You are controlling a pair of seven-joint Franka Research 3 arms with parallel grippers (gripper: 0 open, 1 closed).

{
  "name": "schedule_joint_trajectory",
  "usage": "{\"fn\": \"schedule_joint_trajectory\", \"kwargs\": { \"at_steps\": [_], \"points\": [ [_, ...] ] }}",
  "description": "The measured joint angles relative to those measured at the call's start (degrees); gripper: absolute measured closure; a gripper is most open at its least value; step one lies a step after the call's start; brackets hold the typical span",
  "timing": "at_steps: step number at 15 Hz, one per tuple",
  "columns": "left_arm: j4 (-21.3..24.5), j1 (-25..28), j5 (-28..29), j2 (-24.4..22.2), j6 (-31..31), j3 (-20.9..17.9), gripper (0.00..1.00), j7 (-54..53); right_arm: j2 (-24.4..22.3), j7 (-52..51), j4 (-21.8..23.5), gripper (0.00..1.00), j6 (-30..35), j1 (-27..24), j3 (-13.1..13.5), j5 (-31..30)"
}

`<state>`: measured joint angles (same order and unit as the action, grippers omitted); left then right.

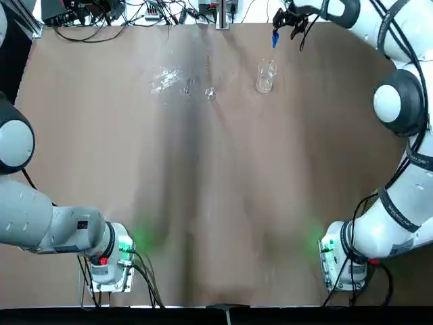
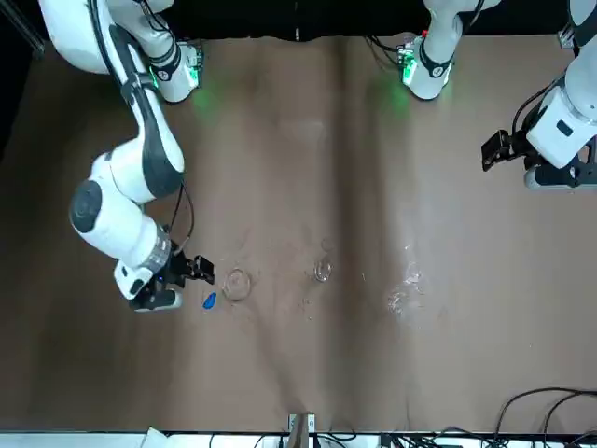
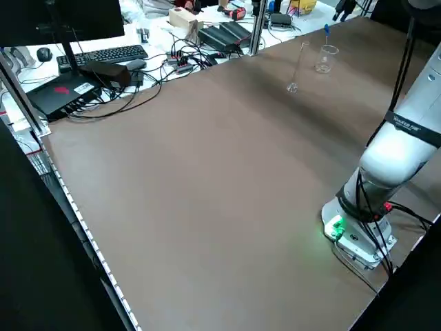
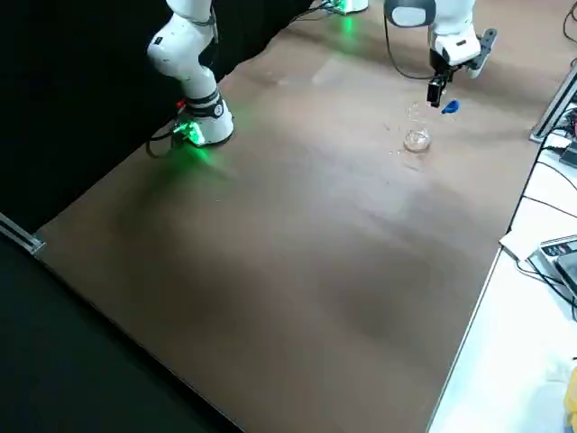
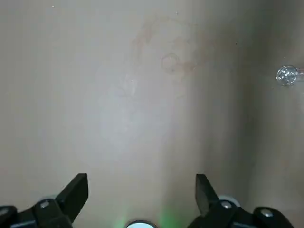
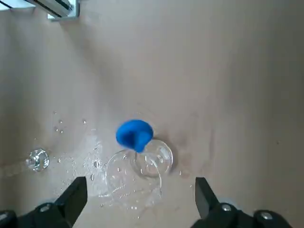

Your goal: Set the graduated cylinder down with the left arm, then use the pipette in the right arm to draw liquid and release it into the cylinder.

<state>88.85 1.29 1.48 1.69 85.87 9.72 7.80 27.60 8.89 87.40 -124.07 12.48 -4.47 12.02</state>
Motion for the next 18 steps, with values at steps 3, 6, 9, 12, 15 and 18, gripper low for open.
{"fn": "schedule_joint_trajectory", "kwargs": {
  "at_steps": [3,6,9,12,15,18],
  "points": [
    [-0.08,0.00,0.00,-0.15,0.00,0.00,0.00,0.00,-3.50,0.00,-0.30,0.00,3.57,-1.04,0.11,0.00],
    [-0.27,0.00,0.00,-0.22,0.00,0.00,0.00,0.00,-7.26,-0.03,-0.45,0.00,8.52,-2.96,0.24,-0.03],
    [-0.30,-0.02,0.00,-0.25,0.00,0.01,0.00,0.00,-10.30,-0.37,-0.50,0.00,13.75,-5.08,0.32,-0.06],
    [-0.31,-0.04,0.00,-0.25,0.00,0.04,0.00,-0.01,-14.37,-3.00,-0.53,0.00,21.28,-7.55,0.41,-0.14],
    [-0.32,-0.04,0.00,-0.26,0.00,0.04,0.00,-0.07,-18.14,-3.66,-0.58,0.00,25.15,-9.34,0.48,-0.36],
    [-0.32,-0.24,2.79,-0.44,0.01,0.53,0.00,-0.81,-21.68,-3.77,-0.56,0.00,28.44,-9.77,0.40,-2.80]
  ]
}}
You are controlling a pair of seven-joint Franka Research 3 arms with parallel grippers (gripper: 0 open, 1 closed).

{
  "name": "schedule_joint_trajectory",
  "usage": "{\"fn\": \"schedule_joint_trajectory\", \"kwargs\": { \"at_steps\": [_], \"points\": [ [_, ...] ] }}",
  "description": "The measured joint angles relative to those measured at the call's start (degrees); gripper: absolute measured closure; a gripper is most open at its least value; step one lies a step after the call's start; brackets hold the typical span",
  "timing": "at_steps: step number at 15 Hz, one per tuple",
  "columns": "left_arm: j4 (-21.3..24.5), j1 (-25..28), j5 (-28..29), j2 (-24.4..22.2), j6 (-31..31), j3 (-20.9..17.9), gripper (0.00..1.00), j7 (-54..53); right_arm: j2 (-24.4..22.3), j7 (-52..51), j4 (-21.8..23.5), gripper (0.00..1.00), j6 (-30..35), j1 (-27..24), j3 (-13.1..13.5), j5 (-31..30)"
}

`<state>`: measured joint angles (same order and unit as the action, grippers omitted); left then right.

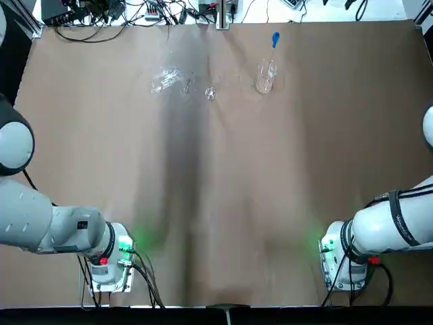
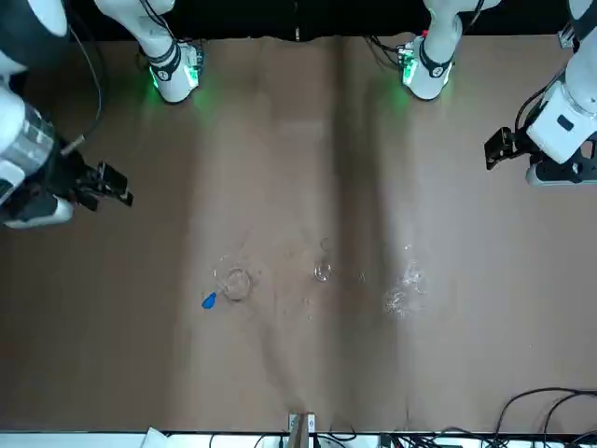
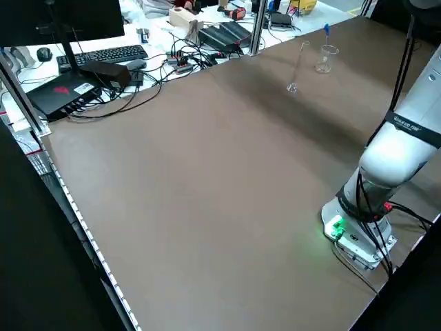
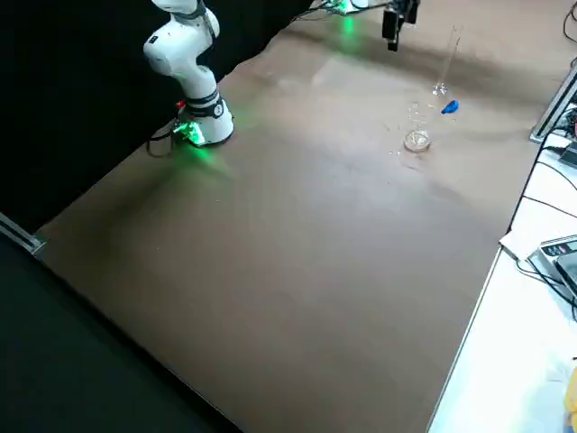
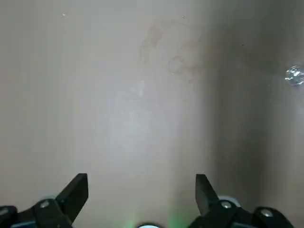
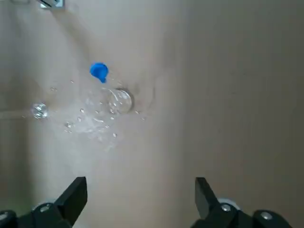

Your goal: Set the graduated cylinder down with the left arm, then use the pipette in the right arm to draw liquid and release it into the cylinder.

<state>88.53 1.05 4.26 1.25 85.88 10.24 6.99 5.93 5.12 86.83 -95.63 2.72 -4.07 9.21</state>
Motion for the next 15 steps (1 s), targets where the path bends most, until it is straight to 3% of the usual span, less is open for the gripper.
{"fn": "schedule_joint_trajectory", "kwargs": {
  "at_steps": [9,15],
  "points": [
    [0.03,0.03,0.87,0.00,0.00,0.93,0.00,-0.09,-4.13,-0.02,0.22,0.00,6.41,0.49,-1.03,-2.91],
    [0.03,0.11,0.87,0.00,0.00,0.93,0.00,-0.13,-4.35,-0.46,1.06,0.00,6.65,2.02,-1.36,-2.96]
  ]
}}
